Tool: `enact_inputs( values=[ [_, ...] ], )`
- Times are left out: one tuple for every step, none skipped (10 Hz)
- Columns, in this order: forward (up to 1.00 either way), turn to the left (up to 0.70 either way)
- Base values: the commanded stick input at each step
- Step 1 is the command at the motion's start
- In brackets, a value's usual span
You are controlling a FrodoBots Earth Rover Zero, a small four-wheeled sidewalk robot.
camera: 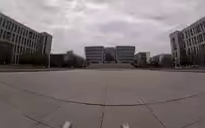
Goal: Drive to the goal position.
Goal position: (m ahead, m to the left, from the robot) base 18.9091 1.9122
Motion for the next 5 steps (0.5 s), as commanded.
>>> enact_inputs(
  values=[
    [0.7,0.0],
    [0.7,0.0],
    [0.7,0.0],
    [0.7,0.0],
    [0.7,0.0]
  ],
)
